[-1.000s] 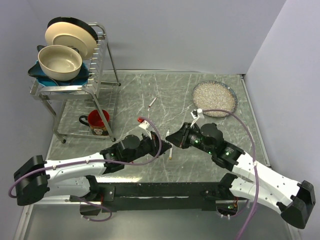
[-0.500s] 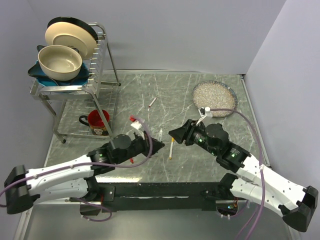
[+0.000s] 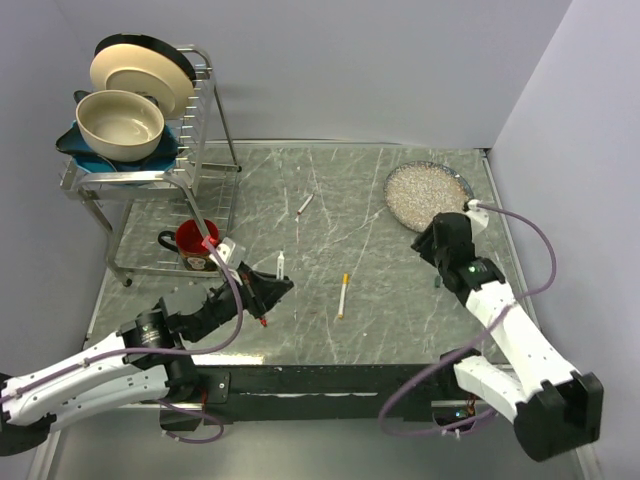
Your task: Insert the pens into the pen caps
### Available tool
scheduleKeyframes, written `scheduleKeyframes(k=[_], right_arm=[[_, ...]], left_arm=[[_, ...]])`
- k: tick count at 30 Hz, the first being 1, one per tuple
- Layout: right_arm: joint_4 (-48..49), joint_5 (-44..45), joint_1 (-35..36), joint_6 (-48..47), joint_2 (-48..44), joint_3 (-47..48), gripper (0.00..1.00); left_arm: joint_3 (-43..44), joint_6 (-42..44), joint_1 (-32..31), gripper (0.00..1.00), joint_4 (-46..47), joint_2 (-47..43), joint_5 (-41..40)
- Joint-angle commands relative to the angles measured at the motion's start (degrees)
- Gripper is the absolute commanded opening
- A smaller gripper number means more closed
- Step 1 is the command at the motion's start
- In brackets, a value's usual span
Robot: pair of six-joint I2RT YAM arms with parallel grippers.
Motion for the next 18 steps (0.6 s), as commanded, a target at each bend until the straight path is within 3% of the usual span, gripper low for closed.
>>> scheduleKeyframes(k=[1, 6, 18], right_arm=[[-3.33, 3.75, -6.82, -5.94, 7.49, 1.11, 0.53], [-2.36, 0.25, -11.39, -9.82, 19.62, 2.43, 0.51], [-0.25, -9.42, -17.03, -15.54, 29.21, 3.4, 0.43]], left_arm=[[1.33, 2.63, 0.16, 0.01, -1.48, 0.81, 4.59], [2.48, 2.46, 0.07, 0.01, -2.37, 4.15, 3.98], [1.86, 1.4, -0.02, 0.01, -2.9, 1.0, 1.18]])
